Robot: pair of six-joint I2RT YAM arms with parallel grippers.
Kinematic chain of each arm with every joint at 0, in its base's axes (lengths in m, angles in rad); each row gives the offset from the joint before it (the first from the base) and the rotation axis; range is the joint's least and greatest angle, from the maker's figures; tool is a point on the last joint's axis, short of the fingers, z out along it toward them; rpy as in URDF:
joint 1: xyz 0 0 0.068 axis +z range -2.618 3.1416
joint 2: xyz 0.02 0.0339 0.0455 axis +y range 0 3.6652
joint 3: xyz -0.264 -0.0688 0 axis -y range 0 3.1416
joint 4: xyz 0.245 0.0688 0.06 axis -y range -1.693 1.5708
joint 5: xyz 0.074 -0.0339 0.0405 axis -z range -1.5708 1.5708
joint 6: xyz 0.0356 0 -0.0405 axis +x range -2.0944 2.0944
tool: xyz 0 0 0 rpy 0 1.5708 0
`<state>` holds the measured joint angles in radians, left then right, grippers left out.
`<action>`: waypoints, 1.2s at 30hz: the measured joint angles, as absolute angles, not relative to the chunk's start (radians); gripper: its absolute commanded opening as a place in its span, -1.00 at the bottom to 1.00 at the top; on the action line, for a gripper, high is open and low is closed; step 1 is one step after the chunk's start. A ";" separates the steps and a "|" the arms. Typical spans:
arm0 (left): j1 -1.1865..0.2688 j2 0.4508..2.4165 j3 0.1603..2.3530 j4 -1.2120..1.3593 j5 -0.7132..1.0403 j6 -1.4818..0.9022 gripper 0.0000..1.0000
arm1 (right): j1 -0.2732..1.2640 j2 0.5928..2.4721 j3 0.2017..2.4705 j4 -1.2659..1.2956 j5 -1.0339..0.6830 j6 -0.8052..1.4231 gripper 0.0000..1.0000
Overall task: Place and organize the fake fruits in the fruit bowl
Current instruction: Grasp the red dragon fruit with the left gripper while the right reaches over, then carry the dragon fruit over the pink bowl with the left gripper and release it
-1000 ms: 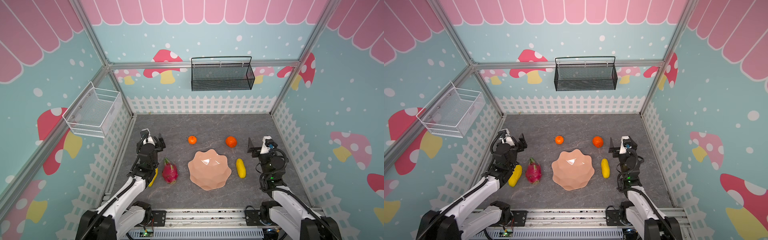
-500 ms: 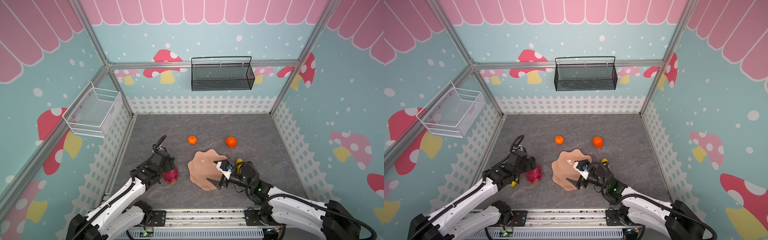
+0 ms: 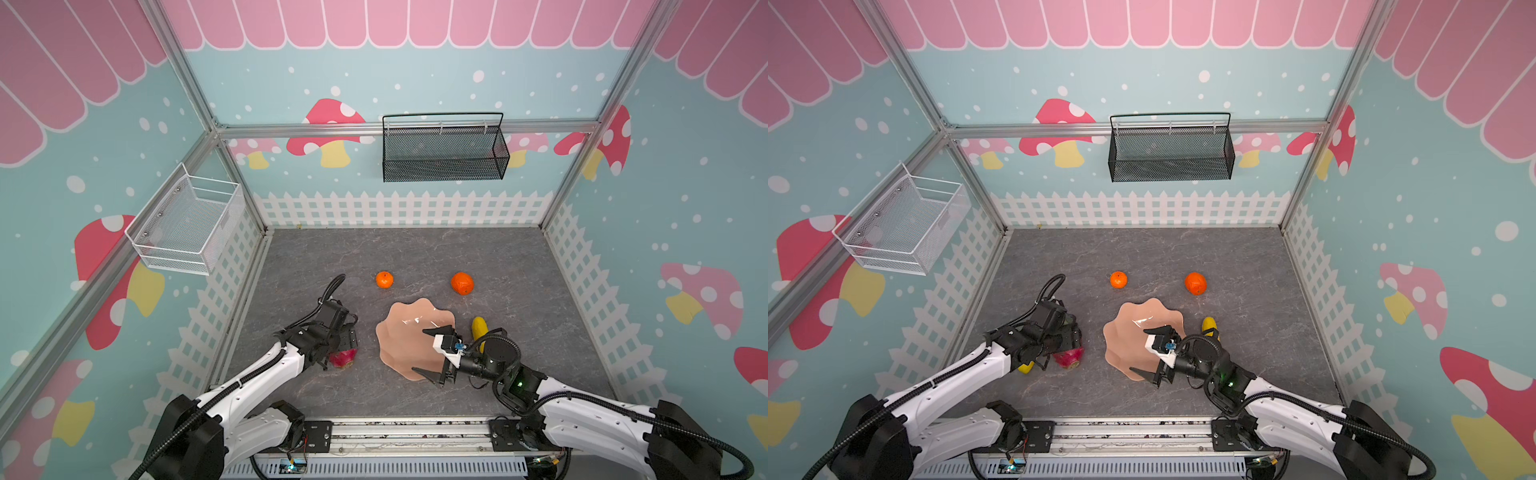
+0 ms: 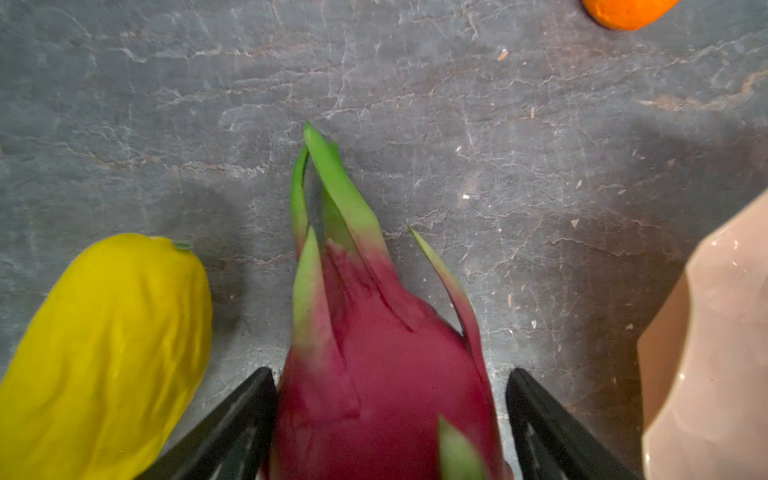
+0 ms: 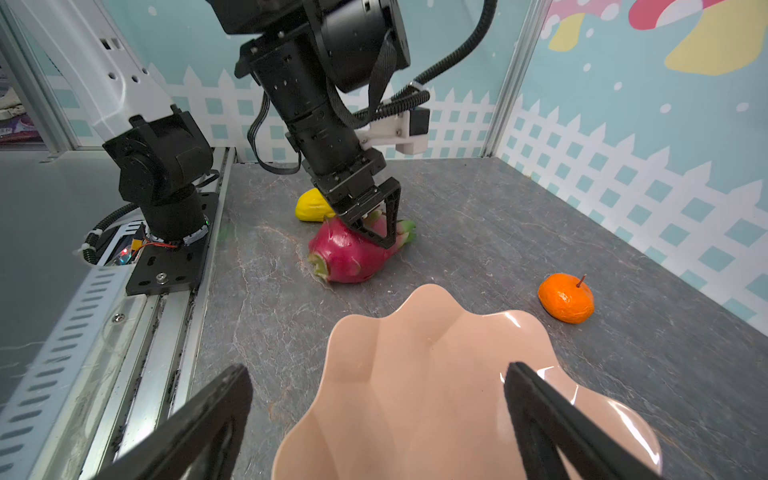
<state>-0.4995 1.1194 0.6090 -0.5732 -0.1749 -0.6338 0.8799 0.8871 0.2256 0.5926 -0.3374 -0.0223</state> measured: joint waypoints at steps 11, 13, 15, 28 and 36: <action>-0.501 1.069 0.613 -0.589 -0.191 -0.663 0.07 | 0.876 0.828 0.214 0.564 -0.218 -0.005 0.96; -0.501 1.013 0.636 -0.625 -0.202 -0.663 0.04 | 0.857 0.809 0.214 0.552 -0.194 0.014 0.96; -0.504 0.959 0.678 -0.647 -0.211 -0.662 0.02 | 0.814 0.789 0.214 0.544 -0.185 0.040 0.96; -0.847 1.223 1.079 -0.599 -0.168 -0.643 0.04 | 0.583 0.854 0.262 0.424 -0.373 0.167 0.96; -0.904 1.467 1.148 -0.566 -0.149 -0.632 0.04 | 0.582 0.830 0.276 0.370 -0.427 0.165 0.96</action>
<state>-0.9039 1.4666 1.1481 -0.5655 -0.1486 -0.6315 0.5823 0.8303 0.2764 0.3702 -0.4274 0.1654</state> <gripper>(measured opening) 0.619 0.979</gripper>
